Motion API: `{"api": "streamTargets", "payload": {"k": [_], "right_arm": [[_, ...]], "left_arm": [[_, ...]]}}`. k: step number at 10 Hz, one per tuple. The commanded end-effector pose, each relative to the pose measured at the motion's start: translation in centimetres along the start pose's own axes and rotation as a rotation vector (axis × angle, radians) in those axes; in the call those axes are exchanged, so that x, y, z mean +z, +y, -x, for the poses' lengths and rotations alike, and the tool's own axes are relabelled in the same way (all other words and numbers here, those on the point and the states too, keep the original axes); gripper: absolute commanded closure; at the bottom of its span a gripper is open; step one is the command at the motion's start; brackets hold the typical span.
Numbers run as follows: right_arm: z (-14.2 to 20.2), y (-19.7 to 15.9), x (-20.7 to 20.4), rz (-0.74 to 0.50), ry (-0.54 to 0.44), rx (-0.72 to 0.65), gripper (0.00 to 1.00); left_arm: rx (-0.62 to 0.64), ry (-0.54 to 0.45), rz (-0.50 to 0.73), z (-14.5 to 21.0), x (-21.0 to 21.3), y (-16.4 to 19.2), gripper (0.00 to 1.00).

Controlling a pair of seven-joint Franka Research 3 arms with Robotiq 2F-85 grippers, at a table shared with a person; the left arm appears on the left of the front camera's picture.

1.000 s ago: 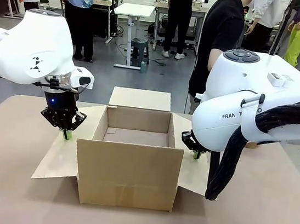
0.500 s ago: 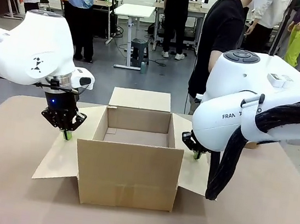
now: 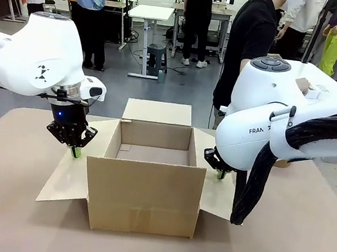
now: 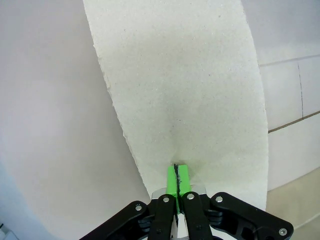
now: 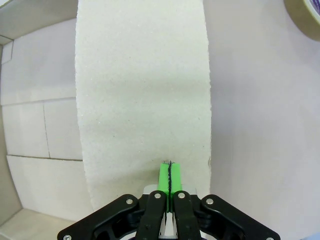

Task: Wrap the clocks to prevent damage.
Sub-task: Once the human has placed the objects inside and stepped back, release both hands from the side flaps of the Package Box.

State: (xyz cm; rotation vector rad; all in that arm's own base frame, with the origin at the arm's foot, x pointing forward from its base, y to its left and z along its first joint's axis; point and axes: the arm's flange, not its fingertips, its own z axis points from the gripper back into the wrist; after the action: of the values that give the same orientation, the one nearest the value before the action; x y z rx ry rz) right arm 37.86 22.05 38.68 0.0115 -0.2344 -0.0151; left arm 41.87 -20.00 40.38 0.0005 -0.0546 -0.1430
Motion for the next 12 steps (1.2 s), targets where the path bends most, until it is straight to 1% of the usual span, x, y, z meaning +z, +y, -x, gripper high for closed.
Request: {"api": "streamTargets", "payload": {"k": [1,12], "right_arm": [[0.08,-0.05,-0.24,0.003,0.004,-0.003,0.99],[0.08,-0.05,-0.24,0.003,0.004,-0.003,0.99]], "left_arm": [[-0.004,0.002,-0.004,0.04,-0.05,-0.02,1.00],[-0.004,0.002,-0.004,0.04,-0.05,-0.02,1.00]]}}
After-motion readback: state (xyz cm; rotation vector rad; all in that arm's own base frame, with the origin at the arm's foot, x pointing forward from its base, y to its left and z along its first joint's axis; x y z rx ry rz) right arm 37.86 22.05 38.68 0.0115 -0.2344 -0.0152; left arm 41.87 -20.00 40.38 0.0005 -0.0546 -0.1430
